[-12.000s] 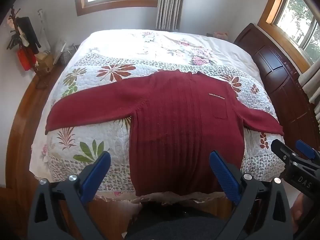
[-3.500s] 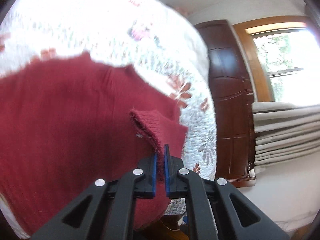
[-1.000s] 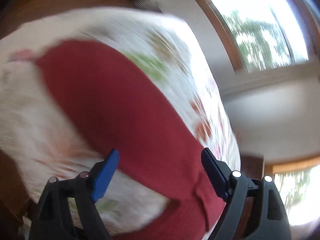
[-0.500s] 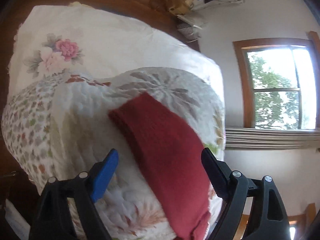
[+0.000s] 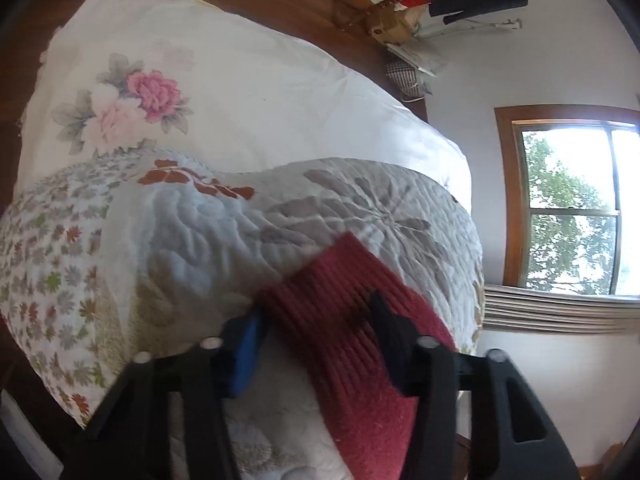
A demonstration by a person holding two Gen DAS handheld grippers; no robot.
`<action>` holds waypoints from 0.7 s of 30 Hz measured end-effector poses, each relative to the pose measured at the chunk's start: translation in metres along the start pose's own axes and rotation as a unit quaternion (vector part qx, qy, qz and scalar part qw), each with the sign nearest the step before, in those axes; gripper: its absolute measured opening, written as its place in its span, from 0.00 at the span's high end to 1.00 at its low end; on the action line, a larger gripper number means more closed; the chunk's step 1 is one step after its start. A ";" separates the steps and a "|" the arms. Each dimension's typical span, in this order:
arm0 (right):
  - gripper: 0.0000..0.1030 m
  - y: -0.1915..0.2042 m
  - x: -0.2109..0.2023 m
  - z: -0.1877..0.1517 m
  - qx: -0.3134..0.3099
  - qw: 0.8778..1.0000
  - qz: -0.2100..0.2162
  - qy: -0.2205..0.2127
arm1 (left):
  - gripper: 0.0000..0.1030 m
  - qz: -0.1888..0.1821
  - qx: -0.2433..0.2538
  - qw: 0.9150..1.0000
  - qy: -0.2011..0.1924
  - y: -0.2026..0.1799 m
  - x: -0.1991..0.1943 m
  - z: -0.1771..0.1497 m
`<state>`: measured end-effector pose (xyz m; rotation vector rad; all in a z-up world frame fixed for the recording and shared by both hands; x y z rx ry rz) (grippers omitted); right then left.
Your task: Fold small clothes
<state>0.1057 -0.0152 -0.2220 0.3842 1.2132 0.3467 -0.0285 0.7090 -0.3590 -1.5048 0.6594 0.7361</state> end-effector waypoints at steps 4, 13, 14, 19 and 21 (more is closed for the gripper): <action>0.33 0.002 0.003 0.002 0.002 1.000 0.005 -0.001 | 0.88 -0.013 0.000 1.000 -0.012 0.003 -0.008 0.005; 0.33 0.009 0.005 0.013 -0.004 1.000 0.014 -0.010 | 0.91 -0.096 0.048 0.992 -0.071 -0.044 -0.061 -0.015; 0.33 0.009 0.005 0.015 -0.005 1.000 0.015 -0.011 | 0.91 -0.110 0.063 0.989 -0.075 -0.057 -0.068 -0.022; 0.33 0.007 0.004 0.023 0.005 0.999 0.028 -0.018 | 0.91 -0.172 0.162 0.969 -0.068 -0.130 -0.100 -0.080; 0.33 0.006 0.002 0.026 0.010 0.999 0.035 -0.021 | 0.91 -0.187 0.205 0.959 -0.056 -0.157 -0.105 -0.111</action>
Point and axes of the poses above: each gripper's, at about its wrist camera, not at the fingertips, and x roughly the way its jaws point, y to its left, z to its top, the point moved 4 cm from there along x, roughly the way its jaws point, and after that the axes turned 5 degrees about z, right-handed, at the moved point
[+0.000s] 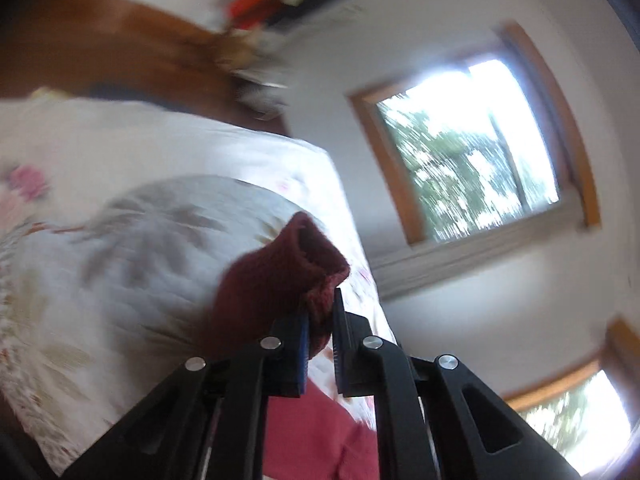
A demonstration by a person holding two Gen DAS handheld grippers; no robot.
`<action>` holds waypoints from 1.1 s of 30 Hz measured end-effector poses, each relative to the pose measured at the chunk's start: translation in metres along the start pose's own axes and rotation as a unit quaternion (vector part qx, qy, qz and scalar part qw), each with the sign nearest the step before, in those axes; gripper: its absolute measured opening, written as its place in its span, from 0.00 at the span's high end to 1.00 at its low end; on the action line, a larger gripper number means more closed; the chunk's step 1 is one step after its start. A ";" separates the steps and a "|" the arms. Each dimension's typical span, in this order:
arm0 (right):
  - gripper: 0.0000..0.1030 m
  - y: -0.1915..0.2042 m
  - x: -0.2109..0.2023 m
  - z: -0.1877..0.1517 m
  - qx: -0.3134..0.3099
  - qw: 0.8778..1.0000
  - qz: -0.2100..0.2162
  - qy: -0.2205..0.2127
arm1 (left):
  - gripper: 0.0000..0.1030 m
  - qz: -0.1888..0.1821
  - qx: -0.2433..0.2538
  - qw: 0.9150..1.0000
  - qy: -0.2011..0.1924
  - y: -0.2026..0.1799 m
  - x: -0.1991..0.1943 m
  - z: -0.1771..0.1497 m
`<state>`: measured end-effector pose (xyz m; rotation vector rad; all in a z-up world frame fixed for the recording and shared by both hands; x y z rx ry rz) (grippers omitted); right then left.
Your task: Fold small clothes
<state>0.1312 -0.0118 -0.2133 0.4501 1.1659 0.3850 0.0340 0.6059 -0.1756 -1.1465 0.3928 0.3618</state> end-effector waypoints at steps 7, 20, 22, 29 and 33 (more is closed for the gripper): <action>0.33 -0.007 -0.006 0.006 0.002 1.000 0.010 -0.006 | 0.91 -0.047 0.125 0.986 0.096 -0.106 0.044 -0.091; 0.33 -0.045 -0.024 0.015 0.083 0.994 0.067 0.002 | 0.91 -0.049 0.239 0.925 0.293 -0.172 0.152 -0.306; 0.32 -0.048 -0.024 0.022 0.101 0.991 0.091 0.009 | 0.91 -0.035 0.254 0.914 0.314 -0.168 0.166 -0.332; 0.21 -0.030 0.000 0.071 0.113 0.975 0.179 0.065 | 0.90 -0.010 0.319 0.881 0.350 -0.155 0.183 -0.382; 0.20 -0.011 0.038 0.110 0.103 0.964 0.220 0.107 | 0.40 -0.007 0.323 0.885 0.336 -0.152 0.166 -0.379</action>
Point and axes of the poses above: each gripper's, at about its wrist camera, not at the fingertips, and x roughly the way its jaws point, y to its left, z to its top, the point moved 4 cm from there along x, roughly the way its jaws point, and after that the axes turned 5 degrees about z, right-handed, at the moved point
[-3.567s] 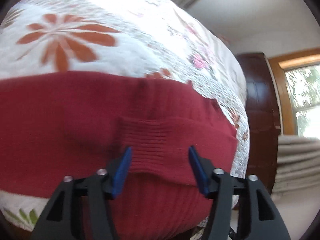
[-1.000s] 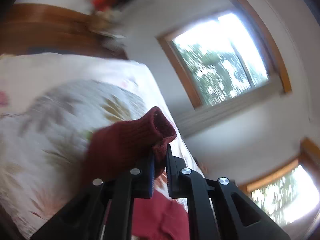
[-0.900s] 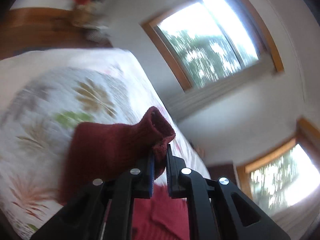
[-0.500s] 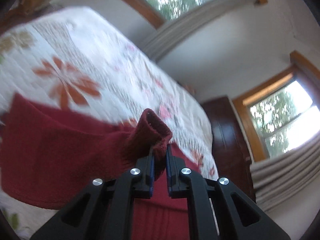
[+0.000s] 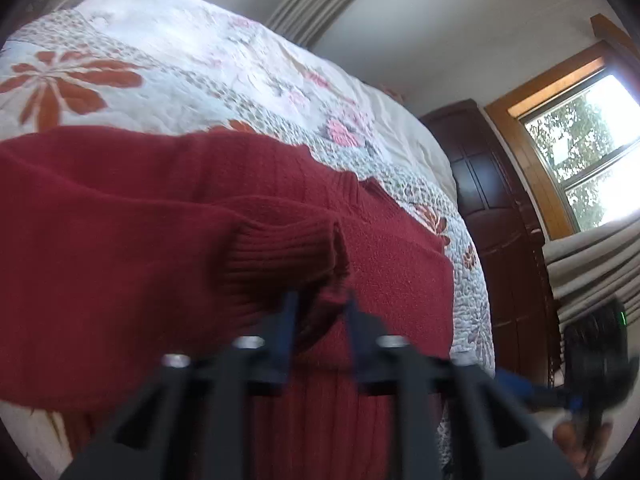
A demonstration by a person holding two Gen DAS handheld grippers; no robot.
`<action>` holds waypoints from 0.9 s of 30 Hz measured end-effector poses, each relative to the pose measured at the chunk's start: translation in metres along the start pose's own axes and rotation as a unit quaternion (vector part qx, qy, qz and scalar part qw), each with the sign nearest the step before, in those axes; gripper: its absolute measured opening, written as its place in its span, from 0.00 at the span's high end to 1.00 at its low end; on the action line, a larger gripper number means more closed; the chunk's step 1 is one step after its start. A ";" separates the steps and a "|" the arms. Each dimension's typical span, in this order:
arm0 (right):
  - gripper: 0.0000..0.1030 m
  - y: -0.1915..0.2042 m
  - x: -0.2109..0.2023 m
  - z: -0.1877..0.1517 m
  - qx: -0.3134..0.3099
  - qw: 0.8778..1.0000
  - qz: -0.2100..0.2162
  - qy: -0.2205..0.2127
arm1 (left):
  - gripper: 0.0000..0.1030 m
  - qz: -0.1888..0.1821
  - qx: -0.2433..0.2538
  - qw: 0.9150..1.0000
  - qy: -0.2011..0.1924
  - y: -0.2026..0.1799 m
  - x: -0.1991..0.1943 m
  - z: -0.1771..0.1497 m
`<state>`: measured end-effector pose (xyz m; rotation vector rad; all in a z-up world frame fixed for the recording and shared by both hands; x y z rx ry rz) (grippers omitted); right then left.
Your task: Fold small clothes
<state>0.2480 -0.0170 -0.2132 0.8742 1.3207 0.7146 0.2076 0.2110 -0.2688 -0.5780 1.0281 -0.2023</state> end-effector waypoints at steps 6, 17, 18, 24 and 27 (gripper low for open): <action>0.20 -0.011 0.074 0.045 0.020 0.996 0.011 0.085 | 0.30 0.009 -0.008 1.000 -0.016 0.011 -0.041 -0.026; 0.37 -0.013 0.138 0.055 -0.002 0.987 0.012 0.160 | 0.30 0.025 -0.137 0.990 -0.025 0.065 -0.108 -0.110; 0.37 -0.011 0.141 0.057 -0.002 0.987 0.013 0.161 | 0.30 0.025 -0.146 0.989 -0.023 0.068 -0.110 -0.115; 0.42 -0.009 0.155 0.061 -0.006 0.986 0.004 0.165 | 0.30 0.033 -0.156 0.987 -0.014 0.067 -0.108 -0.122; 0.76 -0.005 0.158 0.057 -0.012 0.985 0.006 0.173 | 0.30 0.032 -0.156 0.987 -0.014 0.062 -0.105 -0.119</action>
Point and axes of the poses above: each gripper's, at about its wrist camera, not at the fingertips, and x roughly the way its jaws point, y to its left, z to its top, the point moved 4 cm from there along x, roughly the way its jaws point, and after that the axes turned 5 degrees about z, right-handed, at the moved point
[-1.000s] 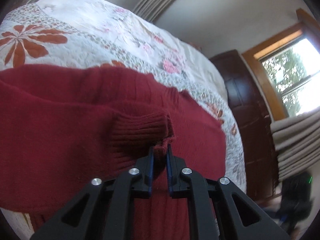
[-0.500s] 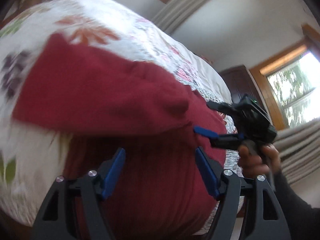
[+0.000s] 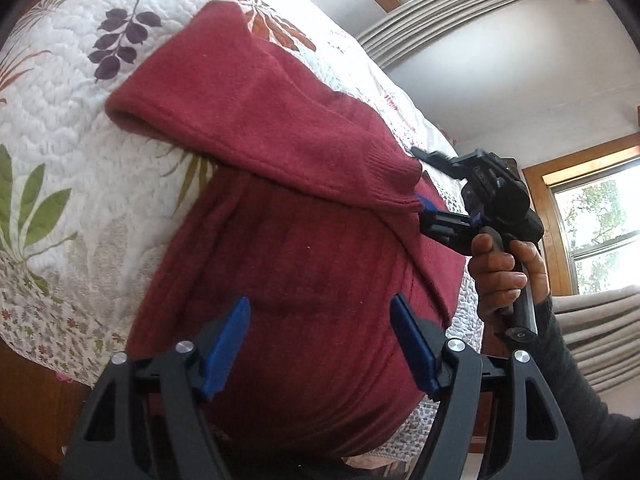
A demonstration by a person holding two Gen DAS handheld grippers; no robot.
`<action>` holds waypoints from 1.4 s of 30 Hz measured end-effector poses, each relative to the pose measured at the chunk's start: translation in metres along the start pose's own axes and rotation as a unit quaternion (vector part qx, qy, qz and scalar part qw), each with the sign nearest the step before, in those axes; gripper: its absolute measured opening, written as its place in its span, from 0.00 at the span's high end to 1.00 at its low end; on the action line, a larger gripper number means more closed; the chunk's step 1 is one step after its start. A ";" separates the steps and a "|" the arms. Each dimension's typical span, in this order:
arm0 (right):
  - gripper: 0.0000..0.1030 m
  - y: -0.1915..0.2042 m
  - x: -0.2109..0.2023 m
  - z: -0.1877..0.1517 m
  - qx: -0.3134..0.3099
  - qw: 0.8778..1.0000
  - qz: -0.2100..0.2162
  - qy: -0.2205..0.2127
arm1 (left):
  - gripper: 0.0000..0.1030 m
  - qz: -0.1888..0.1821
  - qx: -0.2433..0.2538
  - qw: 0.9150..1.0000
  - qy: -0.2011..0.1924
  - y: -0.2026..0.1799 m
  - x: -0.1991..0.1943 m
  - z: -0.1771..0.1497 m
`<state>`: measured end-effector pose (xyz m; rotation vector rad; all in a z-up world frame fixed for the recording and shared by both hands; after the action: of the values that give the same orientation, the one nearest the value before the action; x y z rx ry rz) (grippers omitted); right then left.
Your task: Fold small clothes
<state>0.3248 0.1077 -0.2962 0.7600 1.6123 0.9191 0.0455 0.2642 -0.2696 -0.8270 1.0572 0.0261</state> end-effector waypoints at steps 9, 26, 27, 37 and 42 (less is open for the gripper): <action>0.94 0.033 -0.066 -0.012 -0.066 0.996 -0.020 -0.065 | 0.30 -0.001 0.000 1.000 0.012 -0.003 0.009 0.002; 0.94 -0.019 -0.246 -0.049 -0.022 0.973 -0.032 -0.229 | 0.30 -0.010 0.026 0.999 0.045 -0.015 0.035 0.014; 0.94 -0.027 -0.252 -0.051 -0.014 0.972 -0.032 -0.233 | 0.30 -0.011 0.027 0.999 0.045 -0.016 0.035 0.014; 0.94 -0.098 -0.255 -0.063 0.054 0.968 -0.040 -0.241 | 0.30 -0.018 0.052 0.998 0.029 -0.029 0.029 0.037; 0.94 -0.128 -0.246 -0.059 0.089 0.966 -0.039 -0.241 | 0.30 -0.020 0.065 0.997 0.023 -0.039 0.027 0.050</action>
<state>0.3180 -0.1752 -0.2809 0.9529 1.2890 0.4837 0.1131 0.2574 -0.2560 -0.7336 1.0738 -0.0961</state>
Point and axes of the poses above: each gripper's, at about its wrist camera, not at the fingertips, and x roughly the way its jaws point, y to its left, z to its top, the point moved 4 cm from there along x, roughly the way its jaws point, and after that the axes turned 5 degrees about z, right-handed, at the moved point
